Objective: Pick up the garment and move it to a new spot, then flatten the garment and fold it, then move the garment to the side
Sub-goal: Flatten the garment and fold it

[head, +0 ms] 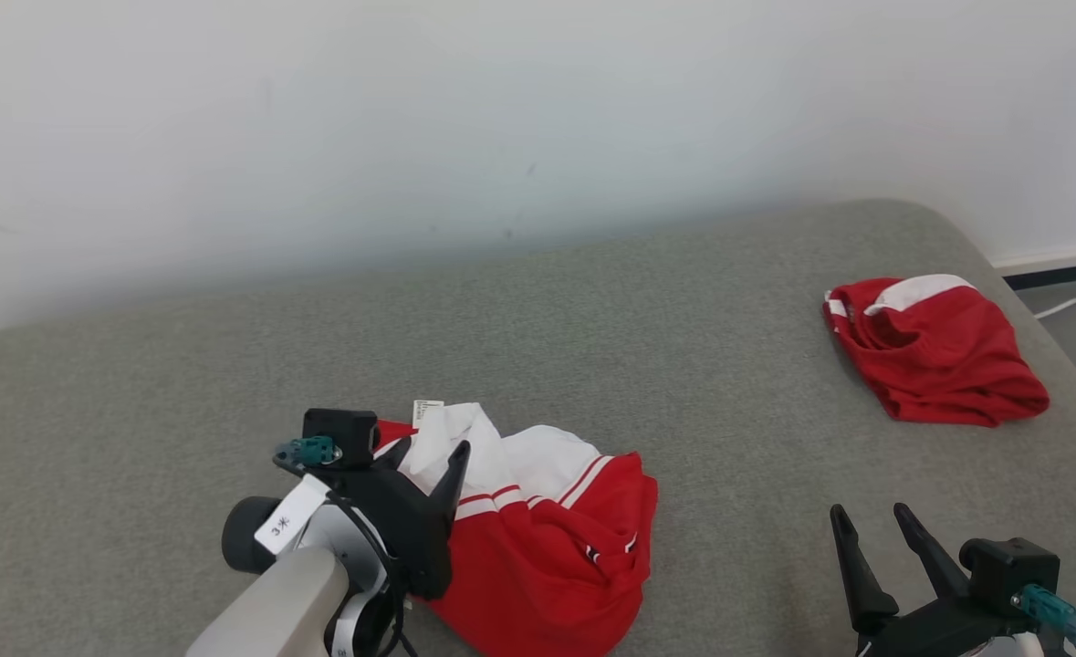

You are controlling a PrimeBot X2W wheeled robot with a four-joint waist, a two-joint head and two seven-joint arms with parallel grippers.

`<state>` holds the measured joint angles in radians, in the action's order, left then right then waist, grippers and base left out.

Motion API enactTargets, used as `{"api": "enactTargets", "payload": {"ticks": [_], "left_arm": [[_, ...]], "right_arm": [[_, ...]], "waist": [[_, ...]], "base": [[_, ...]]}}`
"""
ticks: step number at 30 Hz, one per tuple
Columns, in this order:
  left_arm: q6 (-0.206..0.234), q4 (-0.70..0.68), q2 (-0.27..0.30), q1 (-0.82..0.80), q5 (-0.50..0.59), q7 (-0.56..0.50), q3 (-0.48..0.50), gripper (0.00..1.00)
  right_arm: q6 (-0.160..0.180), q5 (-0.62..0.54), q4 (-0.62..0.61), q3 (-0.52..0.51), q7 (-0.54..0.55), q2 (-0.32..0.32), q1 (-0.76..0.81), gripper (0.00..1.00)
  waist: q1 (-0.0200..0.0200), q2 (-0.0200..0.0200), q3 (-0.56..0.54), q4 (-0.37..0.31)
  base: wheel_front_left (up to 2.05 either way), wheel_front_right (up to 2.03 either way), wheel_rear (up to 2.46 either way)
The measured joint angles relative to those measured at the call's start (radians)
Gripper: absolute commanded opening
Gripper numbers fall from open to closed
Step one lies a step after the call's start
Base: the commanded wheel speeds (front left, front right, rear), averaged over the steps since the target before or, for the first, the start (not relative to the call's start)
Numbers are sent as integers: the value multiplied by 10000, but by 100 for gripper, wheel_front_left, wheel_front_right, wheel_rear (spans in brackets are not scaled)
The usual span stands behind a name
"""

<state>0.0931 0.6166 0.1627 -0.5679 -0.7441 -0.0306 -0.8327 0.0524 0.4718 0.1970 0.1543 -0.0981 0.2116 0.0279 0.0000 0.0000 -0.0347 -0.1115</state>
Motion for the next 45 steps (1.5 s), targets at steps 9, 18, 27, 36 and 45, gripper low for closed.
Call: {"api": "enactTargets", "payload": {"ticks": [9,18,27,36,45], "left_arm": [[-151,1467,23,-390,351,-656,-474,100],[-303,2514,-54,-1031,721,-924,-830,100],[-602,3143,-372,-1198,773,-1062,-892,0],[-748,3033,-399,-2065,671,-142,-282,0],[-268,2096,1166,-1788,481,1271,445,0]], "right_arm": [[0,-4,-40,-8,6,12,-149,100],[15,-2,-65,-151,-36,48,-136,100],[67,4,-92,-265,-92,46,-111,100],[94,33,-54,-295,-171,13,-99,100],[104,163,163,-393,-284,-31,364,100]], "waist": [[1,0,142,-666],[2,1,421,-1028],[2,0,512,-994],[1,0,469,-632],[0,0,258,-165]], "base": [[0,0,0],[0,0,0],[0,0,0],[0,0,0],[0,0,0]]}}
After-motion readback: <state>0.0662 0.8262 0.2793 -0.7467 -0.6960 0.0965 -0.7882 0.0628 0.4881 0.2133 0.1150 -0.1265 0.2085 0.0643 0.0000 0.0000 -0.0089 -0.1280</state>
